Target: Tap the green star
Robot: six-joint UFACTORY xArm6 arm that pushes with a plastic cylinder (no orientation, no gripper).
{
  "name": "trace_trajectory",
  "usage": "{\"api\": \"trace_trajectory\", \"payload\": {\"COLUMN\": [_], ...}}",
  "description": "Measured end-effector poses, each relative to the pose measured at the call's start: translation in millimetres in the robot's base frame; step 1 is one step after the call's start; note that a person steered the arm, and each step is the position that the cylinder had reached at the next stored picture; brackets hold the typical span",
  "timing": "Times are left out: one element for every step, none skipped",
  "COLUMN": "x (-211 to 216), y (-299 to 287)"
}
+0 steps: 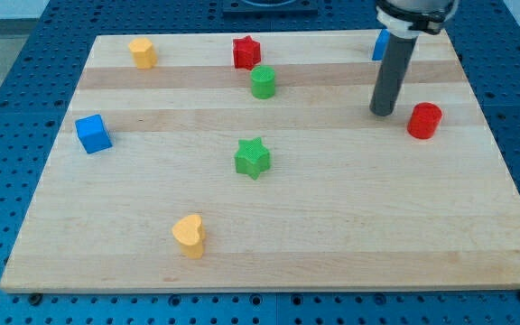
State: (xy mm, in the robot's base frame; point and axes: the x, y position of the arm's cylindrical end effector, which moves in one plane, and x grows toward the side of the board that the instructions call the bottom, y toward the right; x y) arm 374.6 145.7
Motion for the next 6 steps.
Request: {"api": "trace_trajectory", "payload": {"x": [13, 32, 40, 42, 66, 95], "y": [-27, -63, -92, -142, -148, -136]}}
